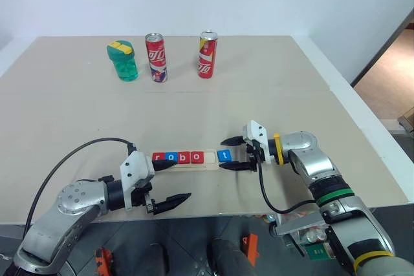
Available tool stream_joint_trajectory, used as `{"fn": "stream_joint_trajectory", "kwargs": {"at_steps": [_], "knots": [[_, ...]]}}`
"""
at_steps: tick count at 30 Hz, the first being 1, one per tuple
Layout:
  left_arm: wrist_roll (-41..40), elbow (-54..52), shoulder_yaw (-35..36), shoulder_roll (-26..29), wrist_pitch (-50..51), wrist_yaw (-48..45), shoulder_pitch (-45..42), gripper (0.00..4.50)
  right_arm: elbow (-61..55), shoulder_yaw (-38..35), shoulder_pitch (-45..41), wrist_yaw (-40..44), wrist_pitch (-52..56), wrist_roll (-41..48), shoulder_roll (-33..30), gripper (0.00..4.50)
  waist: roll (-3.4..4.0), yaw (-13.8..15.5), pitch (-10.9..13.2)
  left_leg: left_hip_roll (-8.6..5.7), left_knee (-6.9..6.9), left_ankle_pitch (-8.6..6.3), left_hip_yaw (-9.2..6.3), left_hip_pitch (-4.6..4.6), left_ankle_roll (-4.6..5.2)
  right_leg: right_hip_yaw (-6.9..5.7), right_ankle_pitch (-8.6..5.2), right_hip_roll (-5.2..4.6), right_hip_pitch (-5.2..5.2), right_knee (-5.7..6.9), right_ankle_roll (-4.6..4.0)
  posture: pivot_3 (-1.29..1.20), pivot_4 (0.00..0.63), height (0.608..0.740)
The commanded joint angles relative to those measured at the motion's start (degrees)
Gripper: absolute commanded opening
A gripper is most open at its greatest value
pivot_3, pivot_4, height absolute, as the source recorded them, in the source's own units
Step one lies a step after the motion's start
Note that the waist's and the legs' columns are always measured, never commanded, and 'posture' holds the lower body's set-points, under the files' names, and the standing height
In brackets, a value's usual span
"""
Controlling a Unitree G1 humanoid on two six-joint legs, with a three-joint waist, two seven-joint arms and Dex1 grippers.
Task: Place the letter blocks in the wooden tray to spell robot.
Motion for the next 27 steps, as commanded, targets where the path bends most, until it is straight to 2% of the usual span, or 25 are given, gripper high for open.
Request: {"fn": "stream_joint_trajectory", "kwargs": {"at_steps": [1,4,6,7,8,9,14,27], "knots": [[0.32,-1.45,1.77,-1.78,-0.50,3.49,-0.19,4.50,-6.21,-3.53,6.10,-7.26,5.37,0.44,0.33,3.72,-0.01,0.03,-0.02,0.00,0.01,0.00,0.01,0.05,0.00,0.00,0.01,0.00,0.05,0.00,0.00,0.00,0.150,0.740],[-0.02,-0.93,1.86,-2.60,-0.62,4.17,-0.62,4.50,-9.01,-3.81,8.33,-8.60,7.07,0.58,0.64,3.72,0.00,0.14,-0.04,-0.03,0.02,0.00,-0.03,0.10,0.00,-0.02,-0.01,-0.03,0.13,0.00,0.02,0.00,0.150,0.740],[0.73,-0.14,1.69,-3.10,-1.43,4.48,-0.91,4.50,-10.57,-3.98,9.68,-10.17,8.31,0.43,0.90,3.14,0.00,0.16,-0.05,-0.04,0.08,0.01,-0.02,0.18,-0.01,-0.01,0.03,-0.03,0.21,0.00,0.06,0.00,0.150,0.740],[1.03,0.20,1.67,-3.29,-1.77,4.73,-1.00,4.50,-11.18,-4.04,10.11,-10.83,8.83,0.29,0.91,2.52,0.00,0.16,-0.05,-0.06,0.11,0.01,-0.02,0.25,-0.01,-0.01,0.03,-0.04,0.28,0.00,0.05,0.00,0.150,0.740],[1.14,0.40,1.65,-3.39,-1.91,4.88,-1.03,4.50,-11.78,-4.15,10.47,-11.32,9.39,0.20,0.90,2.52,0.00,0.15,-0.05,-0.06,0.12,0.01,-0.01,0.27,-0.01,-0.01,0.02,-0.05,0.30,0.00,0.04,0.00,0.150,0.740],[1.45,0.66,1.53,-3.44,-2.19,4.84,-1.10,4.50,-12.32,-4.19,10.86,-11.71,9.56,0.05,0.80,2.19,0.00,0.15,-0.05,-0.07,0.11,0.01,0.01,0.45,-0.01,0.02,-0.06,-0.06,0.45,-0.02,-0.08,0.00,0.150,0.740],[2.53,1.47,1.06,-3.80,-3.10,4.53,-1.26,4.50,-13.81,-4.07,12.33,-12.66,9.66,-0.54,0.01,2.19,-0.01,0.15,-0.05,-0.08,0.07,0.01,0.00,0.73,-0.01,0.01,-0.18,-0.07,0.72,-0.03,-0.20,0.00,0.150,0.740],[5.37,2.83,0.69,-4.58,-5.15,4.84,-0.26,4.50,-18.48,-5.67,16.44,-17.46,12.33,-0.83,-0.63,2.19,-0.03,0.23,-0.07,-0.17,0.07,0.01,0.03,0.80,-0.01,0.03,-0.21,-0.21,0.79,-0.03,-0.14,0.00,0.150,0.740]]}}
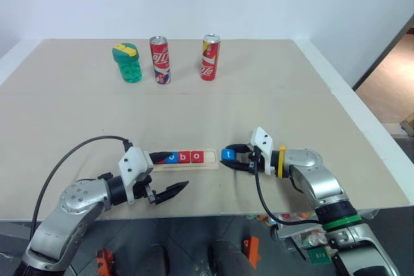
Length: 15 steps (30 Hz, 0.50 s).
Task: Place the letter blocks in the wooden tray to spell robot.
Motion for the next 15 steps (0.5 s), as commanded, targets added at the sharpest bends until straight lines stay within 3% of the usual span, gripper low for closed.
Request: {"fn": "stream_joint_trajectory", "kwargs": {"at_steps": [1,13,15], "knots": [[1.02,-0.41,0.06,-0.56,-2.05,0.45,0.14,4.50,-1.19,-0.69,3.25,-2.97,1.94,-1.54,-0.97,2.19,-0.02,0.01,-0.01,-0.01,0.00,0.00,0.01,0.00,0.00,0.00,-0.01,-0.02,0.00,-0.01,0.01,0.00,0.150,0.740],[2.54,1.08,-0.28,-1.31,-3.47,0.46,-0.09,4.50,-10.46,-1.07,8.70,-10.81,6.35,-1.16,1.80,2.19,-0.04,0.02,-0.03,-0.02,0.00,0.00,0.03,0.02,0.00,0.04,-0.02,-0.07,0.00,-0.02,0.03,0.00,0.150,0.740],[2.71,1.33,-0.30,-1.38,-3.60,0.25,-0.23,4.50,-11.02,-1.10,8.98,-11.48,6.98,-1.06,1.89,1.81,-0.07,0.02,-0.04,-0.01,-0.01,0.00,0.02,0.03,0.00,0.03,-0.02,-0.06,0.00,-0.02,0.03,0.00,0.150,0.740]]}}
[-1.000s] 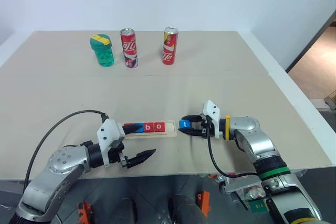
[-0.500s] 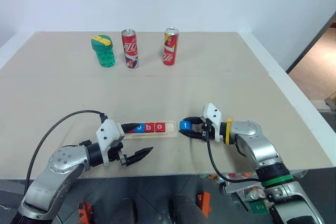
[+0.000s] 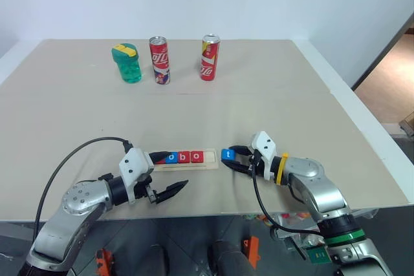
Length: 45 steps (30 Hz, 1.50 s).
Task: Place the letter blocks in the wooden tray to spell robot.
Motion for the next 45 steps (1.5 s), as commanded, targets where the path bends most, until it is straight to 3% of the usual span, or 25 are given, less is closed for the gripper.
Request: {"fn": "stream_joint_trajectory", "kwargs": {"at_steps": [1,7,11,18,26,45], "knots": [[0.46,0.11,0.06,-0.09,-1.58,-0.24,-0.59,4.50,-2.13,0.67,2.51,-2.69,3.16,-0.98,0.62,1.31,-0.01,0.00,0.00,0.01,-0.02,0.00,0.00,0.00,0.00,0.00,0.00,0.01,-0.01,0.00,0.00,0.00,0.150,0.740],[0.88,0.88,0.23,-0.02,-2.14,-0.84,-0.68,4.50,-3.42,0.15,2.65,-4.44,4.25,-1.01,0.64,1.26,-0.02,-0.08,-0.01,0.02,-0.04,0.00,0.00,0.02,0.00,0.04,0.00,0.00,-0.04,-0.01,-0.02,0.00,0.150,0.740],[1.23,1.33,0.77,-0.34,-2.76,-0.13,-0.46,4.50,-2.57,-1.79,-1.80,-4.27,5.54,0.39,0.12,1.26,0.01,-0.14,0.01,0.03,-0.04,0.00,0.00,0.02,0.00,0.11,0.00,-0.01,-0.08,-0.01,-0.02,0.00,0.150,0.740],[2.35,1.85,1.65,-0.65,-3.67,0.86,-0.01,4.50,-1.66,2.63,-12.03,7.33,7.18,3.39,-1.50,1.26,0.05,-0.18,0.10,-0.01,-0.17,-0.01,0.06,-0.04,0.00,0.19,0.00,-0.03,-0.19,-0.07,0.00,0.00,0.150,0.740],[2.17,0.33,2.28,-0.54,-3.16,1.86,1.09,4.50,4.57,8.74,-15.05,16.70,1.01,-0.02,-2.95,1.26,0.05,-0.01,0.10,-0.04,-0.73,-0.17,-0.05,-0.19,-0.12,-0.05,-0.35,0.02,-0.32,-0.12,0.19,0.00,0.150,0.740],[2.07,-0.80,2.41,-0.25,-1.99,3.06,1.25,4.50,10.08,9.50,-17.35,18.49,-3.76,-2.64,0.29,1.26,0.05,-0.09,0.10,-0.03,-0.58,-0.29,-0.04,-0.13,-0.11,-0.06,-0.38,0.02,-0.23,-0.08,0.20,0.00,0.150,0.740]]}}
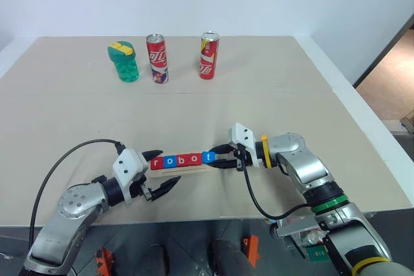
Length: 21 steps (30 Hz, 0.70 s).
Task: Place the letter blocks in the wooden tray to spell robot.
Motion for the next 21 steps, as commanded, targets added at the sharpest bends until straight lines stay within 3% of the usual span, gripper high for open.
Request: {"fn": "stream_joint_trajectory", "kwargs": {"at_steps": [1,11,12,13,14,15,17,18,21], "knots": [[-0.37,-2.13,0.53,0.44,0.06,-0.01,-0.77,4.50,-0.13,0.11,-1.17,0.48,-0.88,-0.44,0.51,1.26,0.00,0.00,0.00,0.00,0.00,0.00,0.00,0.00,0.00,0.00,0.00,0.00,0.00,0.00,0.00,0.00,0.150,0.740],[-0.02,-2.16,-0.30,0.28,0.12,-0.01,-0.65,4.50,-0.70,0.47,-1.45,1.76,-0.35,-0.03,1.39,1.26,0.00,-0.08,0.00,0.03,0.00,0.00,0.00,0.06,0.00,0.01,0.01,0.05,0.01,0.04,-0.02,0.00,0.150,0.740],[-0.02,-2.19,-0.33,0.29,0.14,-0.01,-0.63,4.50,-0.73,0.53,-1.47,1.96,-0.21,0.02,1.40,1.76,0.00,-0.10,0.00,0.03,0.00,0.00,0.00,0.06,0.00,0.01,0.01,0.06,0.01,0.04,-0.03,0.00,0.150,0.740],[-0.03,-2.20,-0.35,0.30,0.15,-0.02,-0.62,4.50,-0.64,0.44,-1.50,1.90,-0.63,-0.04,1.60,1.76,0.00,-0.10,0.00,0.04,-0.01,0.00,0.00,0.07,0.00,0.01,0.01,0.06,0.01,0.05,-0.03,0.00,0.150,0.740],[-0.03,-2.18,-0.37,0.32,0.13,-0.02,-0.61,4.50,-0.57,0.32,-1.56,1.80,-0.75,-0.02,1.83,2.39,0.00,-0.10,0.00,0.03,-0.01,0.00,-0.01,0.06,0.00,0.00,0.01,0.06,0.02,0.05,-0.03,0.00,0.150,0.740],[0.01,-2.16,-0.41,0.32,0.09,-0.02,-0.59,4.50,-0.62,0.29,-1.66,1.95,-0.16,0.13,1.93,2.39,0.00,-0.09,0.00,0.03,-0.01,0.00,-0.01,0.06,0.00,0.00,0.01,0.05,0.02,0.04,-0.03,0.00,0.150,0.740],[0.09,-2.11,-0.52,0.39,0.03,-0.08,-0.55,4.50,-0.74,0.16,-1.81,2.00,0.34,0.24,2.08,3.11,0.00,-0.10,0.00,0.02,-0.01,0.00,-0.01,0.06,0.00,0.01,0.00,0.04,0.03,0.04,-0.02,0.00,0.150,0.740],[0.21,-2.06,-0.61,0.51,-0.07,-0.22,-0.54,4.50,-0.75,0.06,-1.86,2.07,0.40,0.21,2.15,3.24,0.00,-0.09,0.00,0.02,0.00,0.00,0.00,0.06,0.00,0.02,0.00,0.03,0.03,0.04,-0.02,0.00,0.150,0.740],[0.37,-1.96,-0.76,0.67,-0.22,-0.37,-0.52,4.50,-0.69,-0.35,-1.91,1.76,0.28,0.00,2.37,4.43,0.00,-0.09,0.00,0.02,0.00,0.00,-0.01,0.06,0.00,0.01,0.00,0.03,0.04,0.04,-0.02,0.00,0.150,0.740]]}}
